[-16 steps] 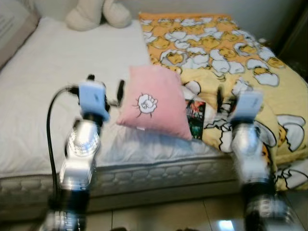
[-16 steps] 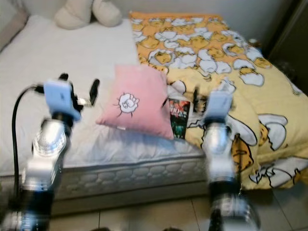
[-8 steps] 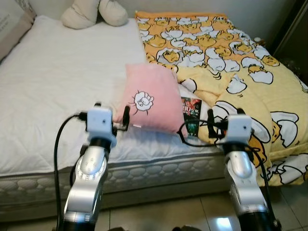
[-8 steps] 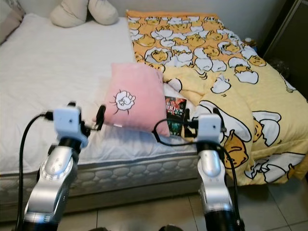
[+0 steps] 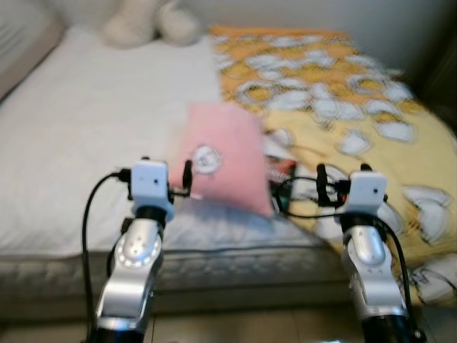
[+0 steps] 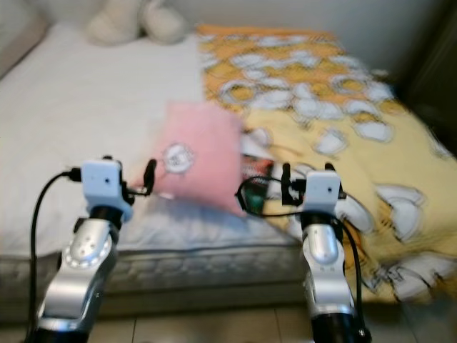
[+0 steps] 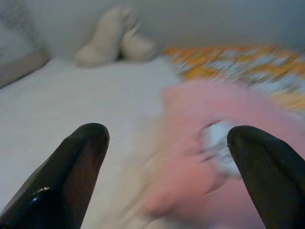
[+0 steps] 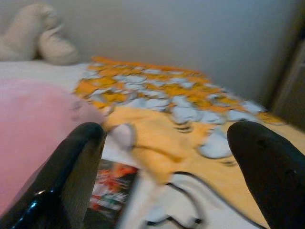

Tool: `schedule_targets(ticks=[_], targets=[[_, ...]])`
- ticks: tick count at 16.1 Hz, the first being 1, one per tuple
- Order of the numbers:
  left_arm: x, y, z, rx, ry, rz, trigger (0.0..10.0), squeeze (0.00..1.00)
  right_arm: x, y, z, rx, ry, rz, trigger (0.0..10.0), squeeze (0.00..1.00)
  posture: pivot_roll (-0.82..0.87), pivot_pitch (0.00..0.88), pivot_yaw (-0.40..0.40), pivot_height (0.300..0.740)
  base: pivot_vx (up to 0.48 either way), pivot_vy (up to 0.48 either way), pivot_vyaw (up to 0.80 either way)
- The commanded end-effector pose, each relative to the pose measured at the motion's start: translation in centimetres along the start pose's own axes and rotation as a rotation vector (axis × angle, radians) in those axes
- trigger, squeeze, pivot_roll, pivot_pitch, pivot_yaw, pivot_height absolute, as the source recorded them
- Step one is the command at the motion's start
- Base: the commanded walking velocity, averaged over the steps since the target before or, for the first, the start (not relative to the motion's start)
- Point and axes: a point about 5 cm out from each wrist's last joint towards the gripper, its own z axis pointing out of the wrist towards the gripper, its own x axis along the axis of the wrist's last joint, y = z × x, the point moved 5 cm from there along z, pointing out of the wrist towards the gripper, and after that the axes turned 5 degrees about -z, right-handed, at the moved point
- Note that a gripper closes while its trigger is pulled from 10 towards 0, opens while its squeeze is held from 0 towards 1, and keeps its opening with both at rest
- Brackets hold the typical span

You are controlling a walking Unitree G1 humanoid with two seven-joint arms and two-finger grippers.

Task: Clean up the room

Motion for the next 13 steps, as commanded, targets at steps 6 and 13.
schedule_targets(ticks=[6, 13], targets=[[-1.1, -2.5, -4.3, -0.073, -0.058, -0.062, 10.0, 0.00, -0.2, 0.5, -3.1, 0.129, -0.027, 0.019, 10.0, 0.00, -0.02, 0.000, -0.028, 0.736, 0.064, -0.047, 0.00], [1.5, 0.3, -2.8, -0.152, 0.041, -0.007, 10.0, 0.00, 0.5, -0.6, -2.3, 0.150, -0.019, 0.059, 10.0, 0.00, -0.03, 0.000, -0.020, 0.736, 0.251, -0.073, 0.00]])
